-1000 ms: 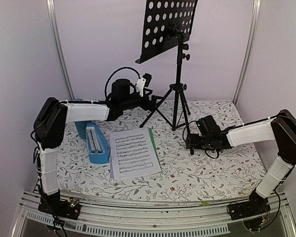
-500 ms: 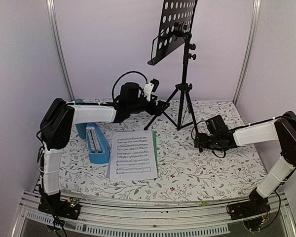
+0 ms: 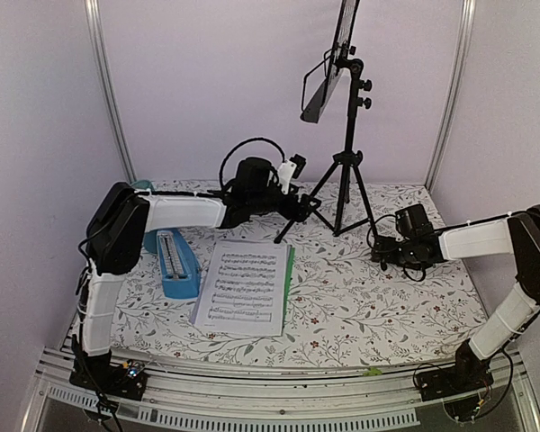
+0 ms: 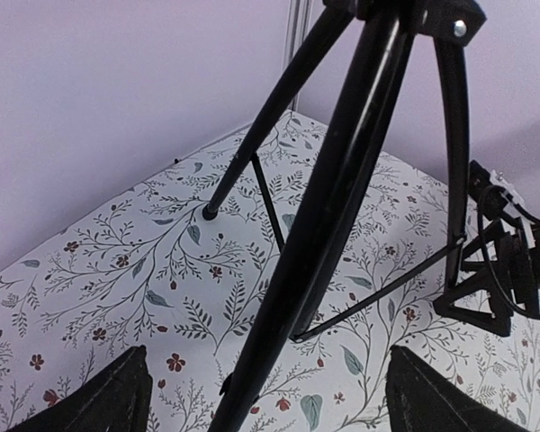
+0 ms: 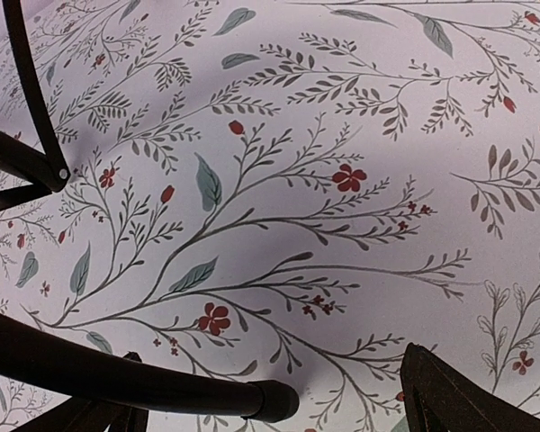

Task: Set up the instrument practice props
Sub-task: Adjust the music stand at the center of the board.

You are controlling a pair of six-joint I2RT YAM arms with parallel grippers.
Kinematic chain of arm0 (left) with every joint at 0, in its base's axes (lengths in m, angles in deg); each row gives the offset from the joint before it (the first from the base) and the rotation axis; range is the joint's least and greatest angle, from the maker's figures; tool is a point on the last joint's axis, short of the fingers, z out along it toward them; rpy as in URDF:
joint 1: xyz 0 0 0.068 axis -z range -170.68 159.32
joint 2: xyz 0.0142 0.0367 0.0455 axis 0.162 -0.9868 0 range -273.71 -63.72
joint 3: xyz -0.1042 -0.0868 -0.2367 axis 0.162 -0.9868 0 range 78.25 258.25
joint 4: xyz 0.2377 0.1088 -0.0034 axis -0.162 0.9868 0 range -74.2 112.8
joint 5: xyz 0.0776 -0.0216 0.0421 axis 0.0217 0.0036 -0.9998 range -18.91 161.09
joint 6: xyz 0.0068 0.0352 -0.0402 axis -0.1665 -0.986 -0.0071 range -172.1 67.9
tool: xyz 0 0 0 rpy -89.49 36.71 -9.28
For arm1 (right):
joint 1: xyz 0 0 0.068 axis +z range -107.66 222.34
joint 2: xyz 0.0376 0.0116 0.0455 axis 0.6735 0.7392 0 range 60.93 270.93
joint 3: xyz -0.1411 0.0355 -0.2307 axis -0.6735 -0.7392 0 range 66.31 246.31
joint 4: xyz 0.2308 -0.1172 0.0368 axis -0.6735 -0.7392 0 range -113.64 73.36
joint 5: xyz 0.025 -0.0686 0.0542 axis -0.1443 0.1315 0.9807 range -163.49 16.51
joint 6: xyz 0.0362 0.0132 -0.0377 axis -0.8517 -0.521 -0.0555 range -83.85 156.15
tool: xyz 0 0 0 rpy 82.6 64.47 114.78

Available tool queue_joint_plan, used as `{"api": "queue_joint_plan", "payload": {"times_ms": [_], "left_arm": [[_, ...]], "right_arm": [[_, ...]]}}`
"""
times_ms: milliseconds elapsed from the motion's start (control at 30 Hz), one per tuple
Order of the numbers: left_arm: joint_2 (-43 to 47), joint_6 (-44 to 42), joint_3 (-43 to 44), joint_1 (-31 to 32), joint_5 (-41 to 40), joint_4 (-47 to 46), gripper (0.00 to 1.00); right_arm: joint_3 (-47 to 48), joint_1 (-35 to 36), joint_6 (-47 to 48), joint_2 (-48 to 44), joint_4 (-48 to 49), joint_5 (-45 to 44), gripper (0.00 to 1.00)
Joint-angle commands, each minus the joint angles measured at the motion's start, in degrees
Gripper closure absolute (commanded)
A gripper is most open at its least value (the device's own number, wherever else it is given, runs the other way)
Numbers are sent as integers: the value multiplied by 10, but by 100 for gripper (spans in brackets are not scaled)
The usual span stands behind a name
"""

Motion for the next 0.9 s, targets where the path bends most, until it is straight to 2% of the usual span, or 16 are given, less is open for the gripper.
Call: {"api": "queue_joint_plan", "payload": {"times_ms": [0, 467, 867], "left_arm": [[-20, 2, 28, 14, -6, 17, 9], [-107, 13, 143, 40, -7, 71, 10], [-122, 24, 146, 75, -4, 66, 15]], "right_arm": [[-4, -34, 13, -23, 5, 3, 1], [8, -106, 39, -19, 11, 38, 1], [46, -150, 55, -2, 8, 60, 1]]}}
